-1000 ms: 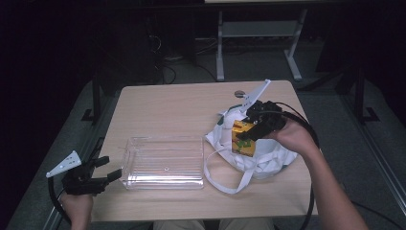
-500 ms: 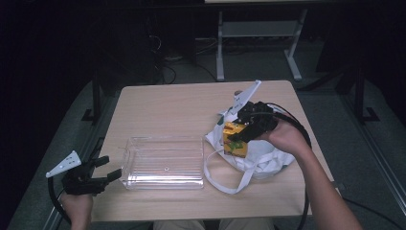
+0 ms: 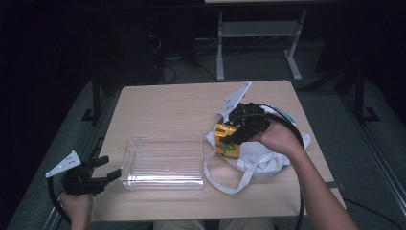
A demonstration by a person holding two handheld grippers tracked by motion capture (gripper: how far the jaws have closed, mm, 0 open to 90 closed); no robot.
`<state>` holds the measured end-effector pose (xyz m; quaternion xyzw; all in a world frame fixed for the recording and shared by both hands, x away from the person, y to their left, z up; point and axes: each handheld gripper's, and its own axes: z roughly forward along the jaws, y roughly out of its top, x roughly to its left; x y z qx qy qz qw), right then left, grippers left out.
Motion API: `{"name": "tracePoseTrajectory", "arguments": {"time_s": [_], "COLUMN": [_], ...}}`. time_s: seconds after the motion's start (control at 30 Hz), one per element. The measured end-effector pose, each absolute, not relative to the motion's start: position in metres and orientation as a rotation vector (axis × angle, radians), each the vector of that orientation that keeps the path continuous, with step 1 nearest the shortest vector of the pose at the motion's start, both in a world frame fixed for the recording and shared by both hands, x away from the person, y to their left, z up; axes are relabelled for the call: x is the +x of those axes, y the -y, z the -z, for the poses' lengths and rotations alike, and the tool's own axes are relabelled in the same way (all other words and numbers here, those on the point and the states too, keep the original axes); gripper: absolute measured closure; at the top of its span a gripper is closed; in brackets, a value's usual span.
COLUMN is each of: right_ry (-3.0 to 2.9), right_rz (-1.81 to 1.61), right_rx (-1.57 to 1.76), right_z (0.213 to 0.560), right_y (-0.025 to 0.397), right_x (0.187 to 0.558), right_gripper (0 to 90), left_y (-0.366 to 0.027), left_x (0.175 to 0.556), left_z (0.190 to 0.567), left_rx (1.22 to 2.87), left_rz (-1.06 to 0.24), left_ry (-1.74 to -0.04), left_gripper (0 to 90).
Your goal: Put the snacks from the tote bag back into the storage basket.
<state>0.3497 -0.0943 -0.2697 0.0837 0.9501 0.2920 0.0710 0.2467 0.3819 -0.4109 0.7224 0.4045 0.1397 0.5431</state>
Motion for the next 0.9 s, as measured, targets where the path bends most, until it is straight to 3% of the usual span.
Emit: {"name": "tracePoseTrajectory", "arguments": {"time_s": [0.9], "right_ry": [-2.893], "right_rz": [-0.899], "right_rx": [0.117], "right_z": [0.264], "right_y": [0.053], "right_x": [0.335], "right_gripper": [51.8], "left_y": [-0.383], "left_x": [0.247], "left_z": [0.411], "left_rx": [1.711], "left_rz": [-0.331], "left_ry": [-0.961], "left_gripper": [12.7]}}
